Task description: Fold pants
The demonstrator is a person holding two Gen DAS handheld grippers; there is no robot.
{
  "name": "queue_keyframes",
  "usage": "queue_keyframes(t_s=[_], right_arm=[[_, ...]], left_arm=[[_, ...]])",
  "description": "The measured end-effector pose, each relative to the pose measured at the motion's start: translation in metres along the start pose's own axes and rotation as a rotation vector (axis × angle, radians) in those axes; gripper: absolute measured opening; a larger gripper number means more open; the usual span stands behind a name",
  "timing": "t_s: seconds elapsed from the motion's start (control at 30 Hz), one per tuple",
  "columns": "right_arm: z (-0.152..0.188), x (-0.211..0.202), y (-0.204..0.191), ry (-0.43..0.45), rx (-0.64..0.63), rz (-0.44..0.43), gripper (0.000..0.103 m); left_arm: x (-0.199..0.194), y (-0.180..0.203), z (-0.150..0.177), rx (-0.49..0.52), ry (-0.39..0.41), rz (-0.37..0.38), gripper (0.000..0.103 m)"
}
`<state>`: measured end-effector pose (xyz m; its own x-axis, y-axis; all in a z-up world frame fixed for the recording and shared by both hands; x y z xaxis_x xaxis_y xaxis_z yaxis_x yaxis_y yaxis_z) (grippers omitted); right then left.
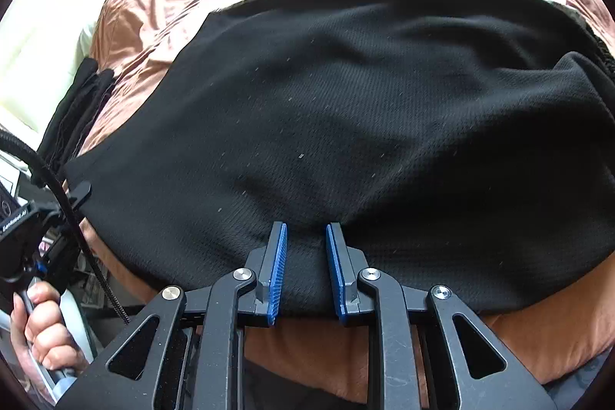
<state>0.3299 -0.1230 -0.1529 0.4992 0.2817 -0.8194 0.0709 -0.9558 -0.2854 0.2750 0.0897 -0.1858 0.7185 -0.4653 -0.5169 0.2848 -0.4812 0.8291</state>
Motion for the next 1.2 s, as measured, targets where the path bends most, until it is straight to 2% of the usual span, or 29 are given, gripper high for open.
queue_keyframes(t_s=[0.13,0.27,0.4,0.57,0.73,1.1,1.2], right_arm=[[-0.004,-0.008,-0.006,0.003,-0.045,-0.015,0.019],[-0.028,-0.024,0.002,0.070,-0.033,-0.005,0.019],[-0.057,-0.028,0.022,0.102,0.020,0.021,0.019],[-0.073,-0.009,0.038,0.092,0.066,0.055,0.019],[-0.090,0.026,0.048,0.077,0.114,0.127,0.019],[-0.152,0.066,0.046,0.077,0.096,0.141,0.017],[-0.164,0.076,0.051,0.074,0.098,0.143,0.012]], left_arm=[[0.001,-0.001,0.000,-0.007,0.001,-0.010,0.006],[0.001,-0.007,0.002,-0.021,0.000,-0.014,0.006],[0.003,-0.013,0.004,-0.035,0.001,-0.030,0.006],[0.005,-0.022,0.007,-0.089,0.013,-0.058,0.006],[0.008,-0.023,0.008,-0.092,0.025,-0.098,0.006],[0.022,-0.023,0.001,-0.101,0.008,-0.149,0.007],[0.026,-0.022,-0.003,-0.099,0.006,-0.160,0.007]])
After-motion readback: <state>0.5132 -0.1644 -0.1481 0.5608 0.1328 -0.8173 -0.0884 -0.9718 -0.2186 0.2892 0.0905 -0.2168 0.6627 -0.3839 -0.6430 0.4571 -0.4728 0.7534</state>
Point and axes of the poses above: each gripper's, at about its wrist camera, not at the fingertips, and x roughly the way its jaws point, y to its right, z to its underside, the point moved 5 cm from there along x, roughly the way its jaws point, and after that the axes turned 1 degree about z, right-handed, at the moved point
